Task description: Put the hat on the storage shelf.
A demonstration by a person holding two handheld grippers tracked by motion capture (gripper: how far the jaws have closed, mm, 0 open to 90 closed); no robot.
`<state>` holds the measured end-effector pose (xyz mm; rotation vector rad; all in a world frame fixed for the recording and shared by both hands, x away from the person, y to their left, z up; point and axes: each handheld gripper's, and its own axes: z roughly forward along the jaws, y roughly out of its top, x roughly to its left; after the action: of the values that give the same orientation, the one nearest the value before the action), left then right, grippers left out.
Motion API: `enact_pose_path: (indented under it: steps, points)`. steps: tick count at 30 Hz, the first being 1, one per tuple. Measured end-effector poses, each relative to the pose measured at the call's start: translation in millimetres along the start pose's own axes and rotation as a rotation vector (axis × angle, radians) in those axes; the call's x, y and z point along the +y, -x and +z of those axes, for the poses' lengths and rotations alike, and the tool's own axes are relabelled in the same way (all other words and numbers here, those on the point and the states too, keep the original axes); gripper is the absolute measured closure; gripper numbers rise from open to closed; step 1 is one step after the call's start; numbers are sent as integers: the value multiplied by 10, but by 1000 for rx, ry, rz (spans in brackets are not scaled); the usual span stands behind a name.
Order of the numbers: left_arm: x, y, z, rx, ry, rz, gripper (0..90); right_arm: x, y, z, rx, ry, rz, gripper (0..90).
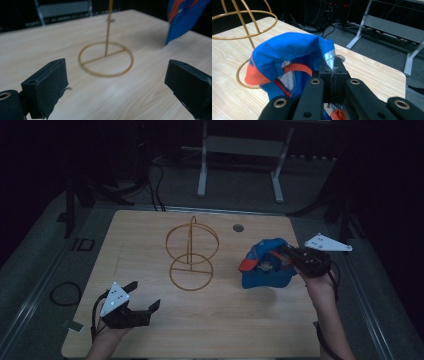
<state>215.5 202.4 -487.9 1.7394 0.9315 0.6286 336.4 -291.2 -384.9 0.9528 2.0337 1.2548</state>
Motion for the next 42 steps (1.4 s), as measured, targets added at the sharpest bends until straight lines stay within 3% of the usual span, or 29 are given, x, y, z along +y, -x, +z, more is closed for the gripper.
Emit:
enact_pose_path:
  steps: [7, 12, 13, 16, 29, 35, 37, 42]
  points:
    - [410, 235, -15, -68, 47, 57, 53, 59, -69, -72, 13, 20, -11, 890]
    - [691, 406, 67, -113, 74, 109, 53, 150, -102, -113, 16, 34, -17, 890]
    - [691, 406, 67, -113, 74, 109, 53, 171, -115, -122, 19, 37, -21, 890]
    - [911, 534, 160, -153, 96, 134, 53, 228, -149, -152, 15, 46, -33, 890]
    - [1540, 918, 564, -212, 125, 214, 53, 360, -249, -289, 28, 88, -50, 890]
    - [1716, 1153, 821, -240, 126, 242, 53, 379, -305, -278, 42, 82, -60, 890]
    - [1735, 1227, 907, -253, 126, 227, 61, 385, -325, -273, 47, 80, -64, 890]
    - [1750, 1426, 1138, -254, 97, 262, 92, 404, -372, -263, 63, 80, -75, 890]
